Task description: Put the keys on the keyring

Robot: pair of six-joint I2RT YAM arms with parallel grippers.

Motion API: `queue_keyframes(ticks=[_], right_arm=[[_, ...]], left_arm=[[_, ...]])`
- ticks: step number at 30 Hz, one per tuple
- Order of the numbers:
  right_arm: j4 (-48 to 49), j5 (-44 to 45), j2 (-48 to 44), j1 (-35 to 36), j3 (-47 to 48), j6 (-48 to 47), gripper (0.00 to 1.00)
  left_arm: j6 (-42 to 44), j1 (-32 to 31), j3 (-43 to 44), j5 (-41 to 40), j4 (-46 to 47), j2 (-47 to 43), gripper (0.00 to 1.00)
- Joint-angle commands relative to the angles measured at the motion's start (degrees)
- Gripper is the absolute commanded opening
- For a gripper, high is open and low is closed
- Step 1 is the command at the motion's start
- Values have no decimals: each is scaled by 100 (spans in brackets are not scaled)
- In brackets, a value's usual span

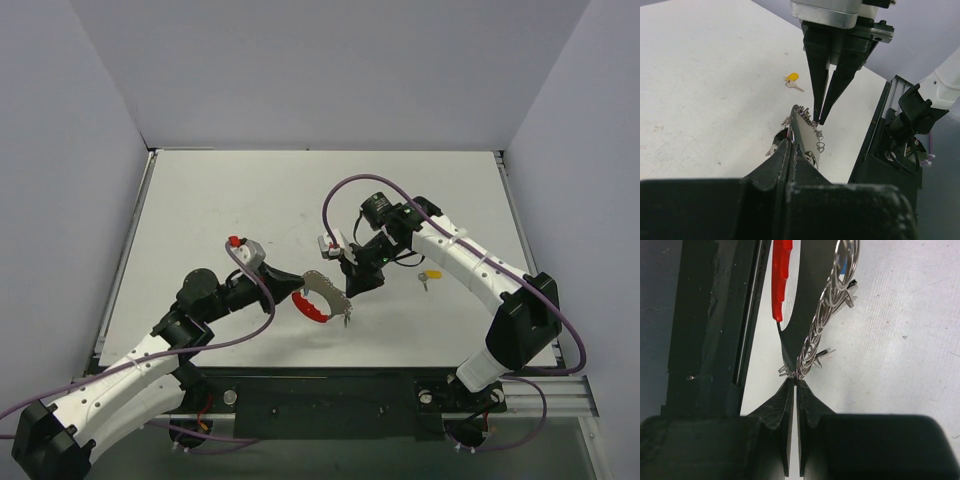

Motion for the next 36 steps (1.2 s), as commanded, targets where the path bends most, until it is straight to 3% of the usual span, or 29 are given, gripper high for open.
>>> queue_keyframes(ticks=[1, 16, 24, 31, 36], right_arm=[[-153, 2, -274, 26, 9, -180, 0], [-66, 11, -222, 132, -53, -189, 0], [383, 160, -239, 132, -158, 285, 0], [480, 108, -292, 106, -228, 364, 14], [480, 73, -301, 114, -237, 364, 19]], left_arm=[[-690, 94, -183, 11, 682, 60, 0], [-1614, 253, -641, -121, 1851, 87, 0], [-1808, 270, -781, -174, 2071, 60, 0], [-1799, 314, -799, -147, 2019, 25, 0], [-1817, 332, -799, -121, 2019, 34, 0]])
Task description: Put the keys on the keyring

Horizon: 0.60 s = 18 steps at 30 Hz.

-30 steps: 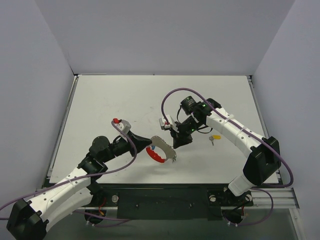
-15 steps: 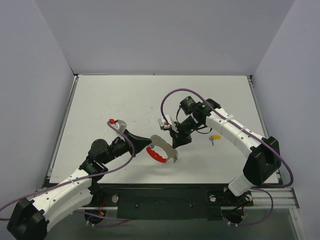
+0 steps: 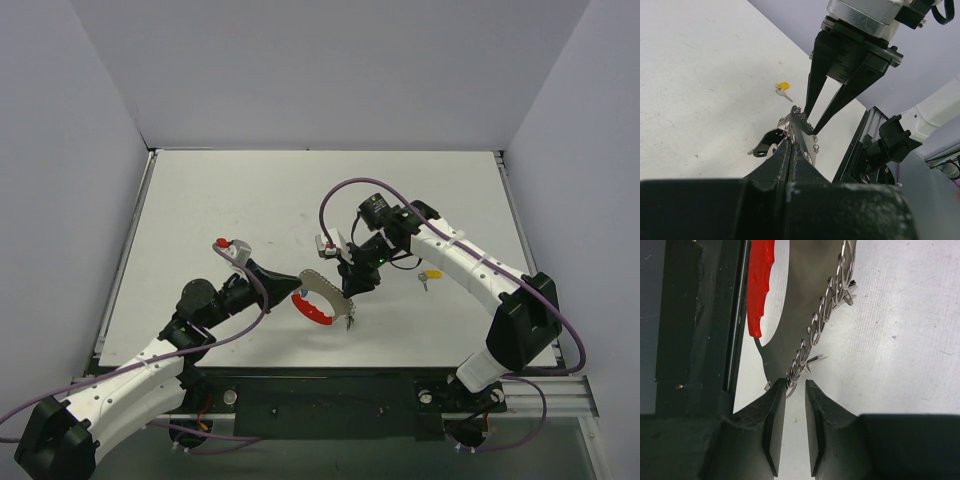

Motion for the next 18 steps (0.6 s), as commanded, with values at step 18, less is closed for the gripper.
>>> queue_keyframes(ticks=[18], right_arm=[[34, 41, -373, -151, 10, 146, 8]], left_arm=[[-158, 133, 113, 144, 354, -87, 0]])
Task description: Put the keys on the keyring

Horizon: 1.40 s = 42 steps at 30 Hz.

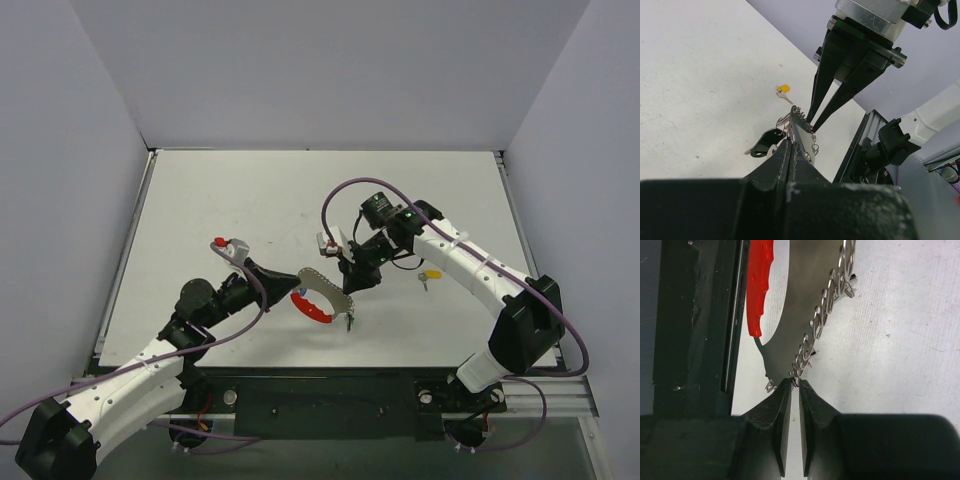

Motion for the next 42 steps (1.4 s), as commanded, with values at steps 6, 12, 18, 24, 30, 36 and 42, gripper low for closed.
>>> queue_keyframes(ticks=[6, 12, 18, 24, 30, 36, 42], right_arm=[[-3, 2, -350, -129, -8, 68, 8], [-152, -95, -394, -129, 10, -81, 0], [-565, -271, -306, -103, 80, -503, 0], [-803, -420, -112, -173, 11, -906, 35], [82, -167, -130, 81, -236, -172, 50], [498, -25, -103, 143, -289, 314, 46], [446, -69, 10, 179, -289, 349, 37]], left_arm=[[-86, 70, 183, 238, 291, 102, 0], [-77, 79, 201, 274, 308, 243, 0], [-156, 96, 78, 291, 572, 313, 0], [-156, 131, 34, 344, 493, 182, 0], [-200, 149, 42, 344, 501, 146, 0], [-244, 149, 34, 344, 554, 155, 0], [-261, 149, 42, 344, 607, 155, 0]])
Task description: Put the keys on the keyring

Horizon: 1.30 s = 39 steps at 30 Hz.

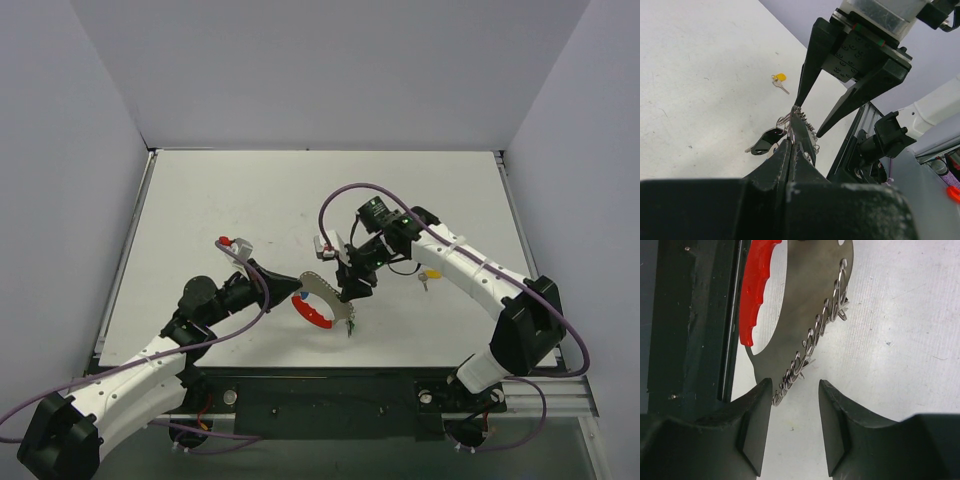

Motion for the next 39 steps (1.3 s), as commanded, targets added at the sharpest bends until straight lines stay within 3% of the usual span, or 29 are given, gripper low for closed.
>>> queue_keyframes(ticks=[1, 8, 17, 29, 32, 37, 39], right_arm=[[-94, -80, 146, 65, 4, 102, 36], [-446, 16, 243, 83, 171, -127, 32], [-728, 8, 243, -32, 426, -232, 15], [-728, -194, 199, -155, 452, -179, 10], [-745, -220, 190, -181, 461, -179, 0], [-833, -282, 234, -181, 452, -284, 0], [-1061, -378, 286, -181, 505, -546, 13]], left_arm=[[-84, 40, 60, 38, 592, -74, 0], [-5, 75, 16, -24, 381, -276, 0], [39, 101, 69, 64, 249, -242, 0], [39, 101, 165, 196, 310, -57, 0], [39, 101, 165, 205, 319, -39, 0], [39, 101, 139, 170, 293, -118, 0], [56, 101, 130, 161, 249, -171, 0]])
